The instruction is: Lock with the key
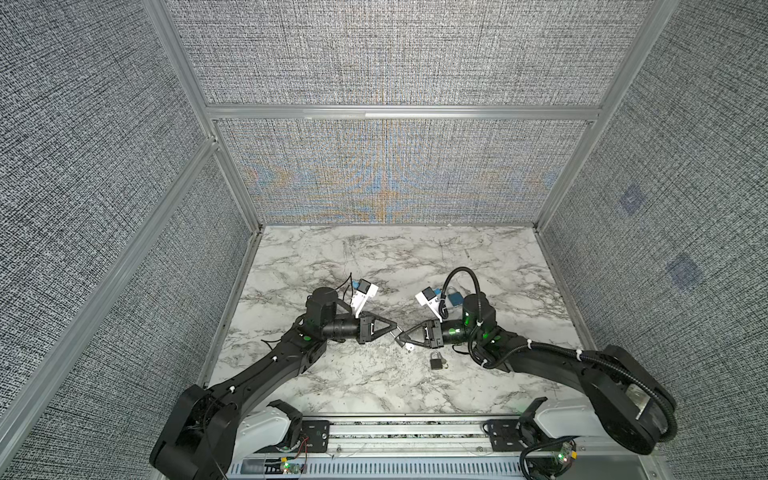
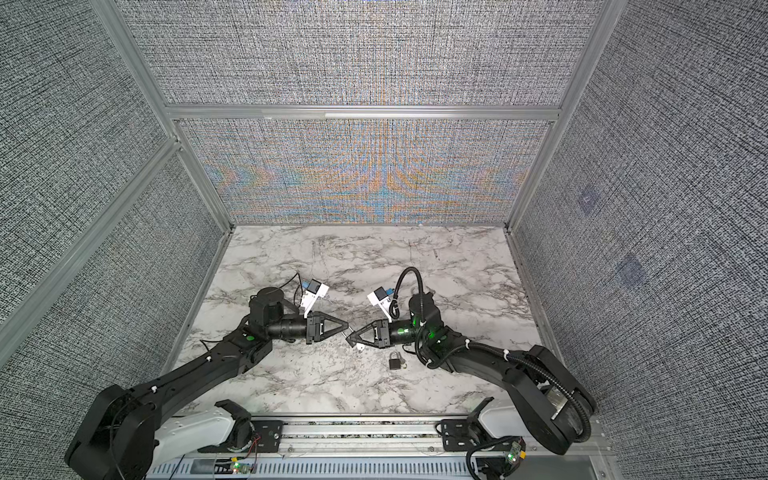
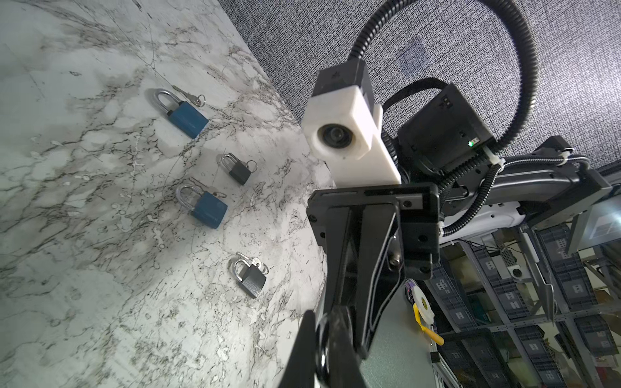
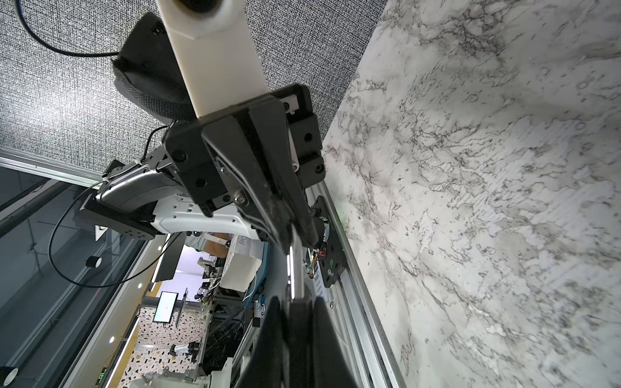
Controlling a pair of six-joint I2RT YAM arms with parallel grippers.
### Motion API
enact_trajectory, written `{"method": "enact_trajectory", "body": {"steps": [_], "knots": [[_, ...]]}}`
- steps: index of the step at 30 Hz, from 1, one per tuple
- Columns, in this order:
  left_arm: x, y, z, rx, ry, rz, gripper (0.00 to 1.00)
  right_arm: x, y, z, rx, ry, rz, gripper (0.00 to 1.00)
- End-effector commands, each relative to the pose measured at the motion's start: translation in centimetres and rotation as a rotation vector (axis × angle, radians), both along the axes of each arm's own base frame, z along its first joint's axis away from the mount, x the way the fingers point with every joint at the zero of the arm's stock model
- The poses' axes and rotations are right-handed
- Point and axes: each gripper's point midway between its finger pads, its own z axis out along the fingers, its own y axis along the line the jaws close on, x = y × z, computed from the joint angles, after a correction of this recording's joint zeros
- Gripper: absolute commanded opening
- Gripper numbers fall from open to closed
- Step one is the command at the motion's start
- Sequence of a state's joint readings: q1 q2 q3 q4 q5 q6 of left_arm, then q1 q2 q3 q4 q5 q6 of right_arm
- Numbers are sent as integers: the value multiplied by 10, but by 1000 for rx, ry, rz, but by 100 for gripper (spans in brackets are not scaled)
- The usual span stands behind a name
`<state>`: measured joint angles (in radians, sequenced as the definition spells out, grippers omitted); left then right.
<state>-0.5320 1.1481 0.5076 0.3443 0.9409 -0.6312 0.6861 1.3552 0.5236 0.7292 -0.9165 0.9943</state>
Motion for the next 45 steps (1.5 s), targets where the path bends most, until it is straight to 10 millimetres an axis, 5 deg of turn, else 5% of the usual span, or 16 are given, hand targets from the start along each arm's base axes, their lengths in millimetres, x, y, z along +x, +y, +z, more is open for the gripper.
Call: {"method": "enact_trajectory", "body": {"steps": [1,30,45], "knots": [[-1,3,-18,43,45,28,0,3,5,49,152,-164,8,0],[-32,4,-24,8,99,31,0,32,18,54,105,-199,-60,0],[10,14,-23,54,139,261,0,31,9,4,-26,-148,-99,0]]}}
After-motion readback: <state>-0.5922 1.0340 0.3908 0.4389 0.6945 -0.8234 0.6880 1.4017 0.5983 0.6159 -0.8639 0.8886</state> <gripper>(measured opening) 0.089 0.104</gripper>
